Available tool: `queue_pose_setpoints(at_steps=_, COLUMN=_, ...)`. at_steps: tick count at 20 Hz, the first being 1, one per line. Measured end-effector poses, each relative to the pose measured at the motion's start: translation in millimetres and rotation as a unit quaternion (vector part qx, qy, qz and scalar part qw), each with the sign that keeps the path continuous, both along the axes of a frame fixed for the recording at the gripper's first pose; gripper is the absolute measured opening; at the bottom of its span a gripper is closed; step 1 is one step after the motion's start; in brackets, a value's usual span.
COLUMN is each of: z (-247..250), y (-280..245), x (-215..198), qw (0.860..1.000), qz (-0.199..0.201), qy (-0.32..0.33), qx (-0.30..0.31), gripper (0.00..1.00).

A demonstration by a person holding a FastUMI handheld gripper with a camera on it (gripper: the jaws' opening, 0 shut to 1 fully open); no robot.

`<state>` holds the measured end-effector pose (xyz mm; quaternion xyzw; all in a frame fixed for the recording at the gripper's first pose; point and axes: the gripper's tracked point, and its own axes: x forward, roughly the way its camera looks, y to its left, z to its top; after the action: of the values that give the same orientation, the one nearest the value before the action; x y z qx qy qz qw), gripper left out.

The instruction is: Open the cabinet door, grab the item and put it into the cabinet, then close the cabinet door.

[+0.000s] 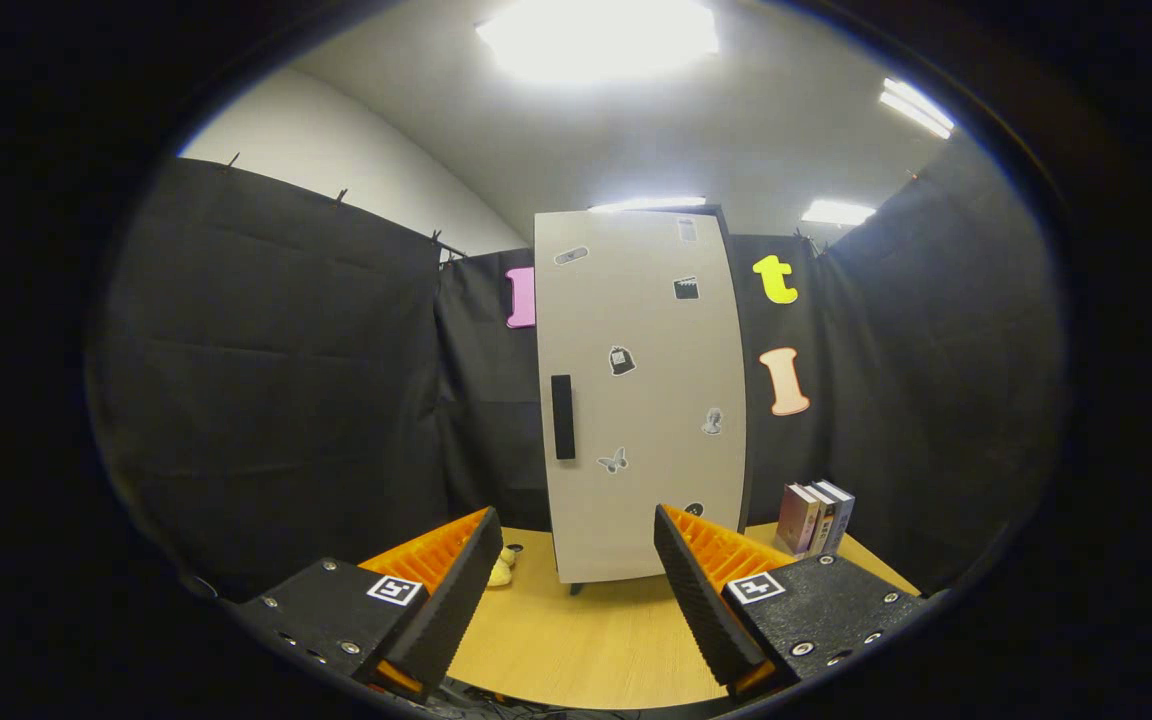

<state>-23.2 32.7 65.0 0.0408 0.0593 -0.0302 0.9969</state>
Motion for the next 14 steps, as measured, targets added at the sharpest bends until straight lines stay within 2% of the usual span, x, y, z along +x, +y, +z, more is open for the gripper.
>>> queue_pose_setpoints(at_steps=14, z=-2.7, y=3.1, x=-0.7, qw=1.000, qz=0.014, qy=-0.003, qx=0.005, gripper=0.95)
